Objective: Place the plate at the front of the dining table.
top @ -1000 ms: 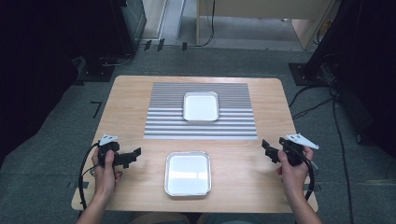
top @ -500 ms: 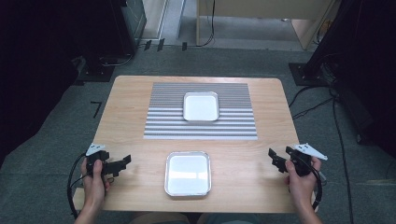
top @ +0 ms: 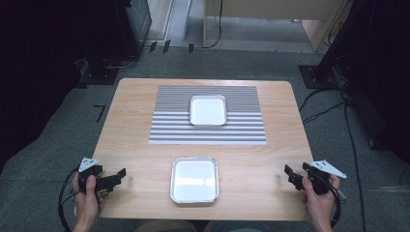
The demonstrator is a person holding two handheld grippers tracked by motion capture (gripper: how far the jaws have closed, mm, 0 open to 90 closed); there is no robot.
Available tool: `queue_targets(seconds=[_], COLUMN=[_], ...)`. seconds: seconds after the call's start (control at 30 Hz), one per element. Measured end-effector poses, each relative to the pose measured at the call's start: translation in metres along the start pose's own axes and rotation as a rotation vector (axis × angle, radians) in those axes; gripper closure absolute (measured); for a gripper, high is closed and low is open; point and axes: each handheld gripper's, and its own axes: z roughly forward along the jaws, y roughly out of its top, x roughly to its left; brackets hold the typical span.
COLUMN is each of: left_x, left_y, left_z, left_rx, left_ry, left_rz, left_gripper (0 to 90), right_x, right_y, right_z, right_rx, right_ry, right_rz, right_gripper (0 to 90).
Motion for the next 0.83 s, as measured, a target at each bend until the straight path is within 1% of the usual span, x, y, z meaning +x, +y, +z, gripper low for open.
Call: queue_targets(seconds=[0.1, 0.2, 0.27, 0.37, 0.4, 0.47, 0.5, 0.53, 0.57, 0.6, 0.63, 0.73, 0.83], left_x=[0.000, -0.002, -0.004, -0.008, -0.009, -0.013, -0.015, -0.016, -0.015, -0.015, -0.015, -0.015, -0.015], left_y=[-0.004, -0.006, -0.008, -0.009, -0.010, -0.011, -0.012, -0.012, -0.013, -0.014, -0.014, -0.014, -0.014], left_z=[-0.002, -0.003, -0.002, -0.001, 0.001, 0.003, 0.004, 0.004, 0.005, 0.005, 0.006, 0.006, 0.007], left_rx=[0.008, 0.020, 0.036, 0.046, 0.051, 0.057, 0.056, 0.051, 0.045, 0.035, 0.027, 0.028, 0.028], left_ry=[0.011, 0.028, 0.046, 0.062, 0.072, 0.100, 0.104, 0.099, 0.095, 0.092, 0.090, 0.088, 0.089], left_rz=[0.013, 0.037, 0.064, 0.087, 0.100, 0.132, 0.151, 0.153, 0.158, 0.159, 0.160, 0.162, 0.161], left_gripper=[1.3, 1.3, 1.3, 1.3, 1.3, 1.3, 1.2, 1.1, 1.0, 0.5, 0.0, 0.0, 0.0], right_x=[-0.003, -0.005, -0.005, -0.004, -0.004, -0.001, 0.000, 0.002, 0.004, 0.007, 0.010, 0.011, 0.011], right_y=[-0.006, -0.012, -0.016, -0.021, -0.021, -0.023, -0.023, -0.024, -0.024, -0.025, -0.025, -0.026, -0.026], right_z=[-0.002, -0.004, -0.004, -0.004, -0.005, -0.006, -0.006, -0.005, -0.005, -0.005, -0.005, -0.005, -0.005], right_rx=[0.009, 0.019, 0.026, 0.049, 0.052, 0.056, 0.058, 0.065, 0.072, 0.080, 0.082, 0.086, 0.087], right_ry=[-0.004, -0.009, -0.014, -0.021, -0.021, -0.033, -0.034, -0.038, -0.045, -0.064, -0.069, -0.053, -0.050], right_rz=[0.000, -0.005, -0.015, -0.021, -0.023, -0.044, -0.053, -0.078, -0.092, -0.118, -0.137, -0.143, -0.143], right_gripper=[24.3, 24.3, 24.4, 24.3, 24.3, 24.3, 24.5, 24.3, 24.3, 23.9, 24.1, 23.9, 23.6])
